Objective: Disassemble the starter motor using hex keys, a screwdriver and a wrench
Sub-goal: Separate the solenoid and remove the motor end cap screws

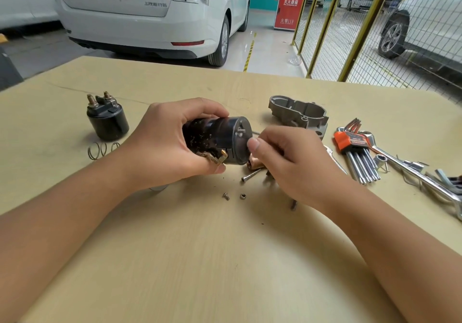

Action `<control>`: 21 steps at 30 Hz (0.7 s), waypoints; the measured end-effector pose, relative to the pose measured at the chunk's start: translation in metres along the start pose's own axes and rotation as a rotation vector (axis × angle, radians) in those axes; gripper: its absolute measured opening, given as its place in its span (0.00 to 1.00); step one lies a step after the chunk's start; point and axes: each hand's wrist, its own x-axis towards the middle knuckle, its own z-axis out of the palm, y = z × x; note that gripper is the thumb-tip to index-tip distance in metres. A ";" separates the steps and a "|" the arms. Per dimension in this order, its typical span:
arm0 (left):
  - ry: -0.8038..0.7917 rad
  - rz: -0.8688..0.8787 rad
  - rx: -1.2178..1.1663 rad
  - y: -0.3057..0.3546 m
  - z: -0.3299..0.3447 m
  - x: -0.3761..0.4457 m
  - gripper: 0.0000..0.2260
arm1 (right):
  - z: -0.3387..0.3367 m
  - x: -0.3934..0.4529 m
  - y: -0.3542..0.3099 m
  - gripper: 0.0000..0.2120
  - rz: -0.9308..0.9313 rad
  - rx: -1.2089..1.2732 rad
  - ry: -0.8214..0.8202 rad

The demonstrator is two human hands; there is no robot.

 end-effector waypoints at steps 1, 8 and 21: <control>0.002 -0.004 -0.001 0.000 0.000 0.000 0.32 | 0.000 0.000 0.000 0.11 0.002 -0.008 -0.003; 0.004 -0.026 -0.001 0.000 0.000 0.000 0.32 | -0.001 -0.002 -0.003 0.09 0.028 0.076 0.041; -0.006 -0.020 0.001 -0.002 -0.001 0.000 0.32 | -0.023 0.000 -0.003 0.06 -0.080 -0.242 -0.129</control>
